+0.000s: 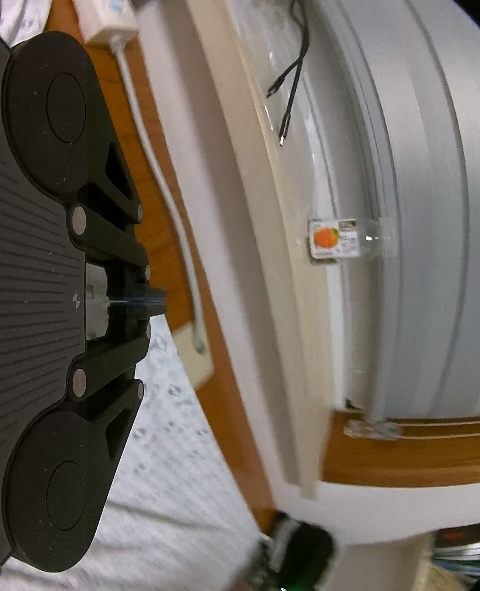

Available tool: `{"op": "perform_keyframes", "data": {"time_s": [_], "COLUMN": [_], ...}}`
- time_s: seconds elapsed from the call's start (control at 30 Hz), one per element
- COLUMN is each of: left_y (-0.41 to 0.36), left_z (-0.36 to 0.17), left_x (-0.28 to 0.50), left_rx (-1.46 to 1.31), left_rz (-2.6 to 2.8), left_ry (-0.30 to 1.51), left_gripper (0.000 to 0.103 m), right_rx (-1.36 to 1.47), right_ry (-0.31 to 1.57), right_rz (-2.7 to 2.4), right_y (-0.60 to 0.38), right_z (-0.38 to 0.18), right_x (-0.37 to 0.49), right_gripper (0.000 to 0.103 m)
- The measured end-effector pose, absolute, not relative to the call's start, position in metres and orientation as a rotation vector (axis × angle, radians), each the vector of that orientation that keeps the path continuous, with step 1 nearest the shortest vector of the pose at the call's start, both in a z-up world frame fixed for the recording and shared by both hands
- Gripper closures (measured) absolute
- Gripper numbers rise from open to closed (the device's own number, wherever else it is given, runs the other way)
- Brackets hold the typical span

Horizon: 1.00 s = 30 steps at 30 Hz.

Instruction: Fold clothes

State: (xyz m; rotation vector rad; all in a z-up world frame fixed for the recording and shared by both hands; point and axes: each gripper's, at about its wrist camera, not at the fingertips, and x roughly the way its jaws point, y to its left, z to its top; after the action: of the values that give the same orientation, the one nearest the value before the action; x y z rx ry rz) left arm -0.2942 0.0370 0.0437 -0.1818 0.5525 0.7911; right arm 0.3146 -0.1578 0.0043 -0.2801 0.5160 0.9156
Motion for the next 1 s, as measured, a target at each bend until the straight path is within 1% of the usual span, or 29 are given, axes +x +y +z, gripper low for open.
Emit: {"op": "perform_keyframes", "data": {"time_s": [0.07, 0.1, 0.13, 0.17, 0.23, 0.3, 0.37, 0.43, 0.57, 0.6, 0.63, 0.73, 0.83, 0.97, 1.0], "left_y": [0.04, 0.041, 0.043, 0.043, 0.044, 0.043, 0.043, 0.046, 0.05, 0.051, 0.051, 0.049, 0.044, 0.039, 0.04], "left_z": [0.04, 0.038, 0.036, 0.036, 0.038, 0.041, 0.042, 0.04, 0.033, 0.03, 0.027, 0.025, 0.03, 0.023, 0.022], "left_x": [-0.297, -0.299, -0.3, -0.308, -0.326, -0.348, -0.37, -0.38, -0.39, -0.387, -0.385, -0.38, -0.38, -0.38, -0.38], "left_rx": [-0.186, -0.189, -0.193, -0.205, -0.232, -0.236, -0.23, -0.237, -0.252, -0.256, -0.257, -0.249, -0.249, -0.234, -0.238], "left_rz": [0.837, 0.86, 0.884, 0.895, 0.915, 0.928, 0.931, 0.898, 0.827, 0.813, 0.805, 0.769, 0.738, 0.747, 0.749], "left_ry": [0.564, 0.569, 0.574, 0.57, 0.559, 0.569, 0.587, 0.616, 0.657, 0.665, 0.672, 0.669, 0.645, 0.684, 0.681], "left_gripper": [0.1, 0.096, 0.087, 0.083, 0.06, 0.049, 0.041, 0.03, 0.029, 0.03, 0.036, 0.043, 0.042, 0.041, 0.043], "right_rx": [-0.284, -0.281, -0.278, -0.281, -0.288, -0.295, -0.302, -0.3, -0.293, -0.295, -0.295, -0.289, -0.279, -0.272, -0.272], "right_ry": [0.509, 0.513, 0.517, 0.519, 0.523, 0.527, 0.532, 0.535, 0.541, 0.54, 0.54, 0.543, 0.549, 0.553, 0.553], "right_rz": [0.903, 0.904, 0.905, 0.907, 0.912, 0.916, 0.92, 0.923, 0.926, 0.926, 0.926, 0.927, 0.931, 0.934, 0.934], "right_y": [-0.158, -0.158, -0.159, -0.158, -0.157, -0.156, -0.155, -0.154, -0.154, -0.154, -0.154, -0.155, -0.156, -0.155, -0.155], "right_z": [0.005, 0.004, 0.004, 0.004, 0.003, 0.002, 0.002, 0.001, 0.001, 0.001, 0.001, 0.002, 0.002, 0.002, 0.002], "right_x": [0.314, 0.315, 0.315, 0.316, 0.316, 0.316, 0.317, 0.318, 0.32, 0.32, 0.319, 0.32, 0.321, 0.321, 0.321], "right_gripper": [0.092, 0.092, 0.091, 0.09, 0.086, 0.086, 0.084, 0.084, 0.084, 0.084, 0.084, 0.084, 0.083, 0.083, 0.083]}}
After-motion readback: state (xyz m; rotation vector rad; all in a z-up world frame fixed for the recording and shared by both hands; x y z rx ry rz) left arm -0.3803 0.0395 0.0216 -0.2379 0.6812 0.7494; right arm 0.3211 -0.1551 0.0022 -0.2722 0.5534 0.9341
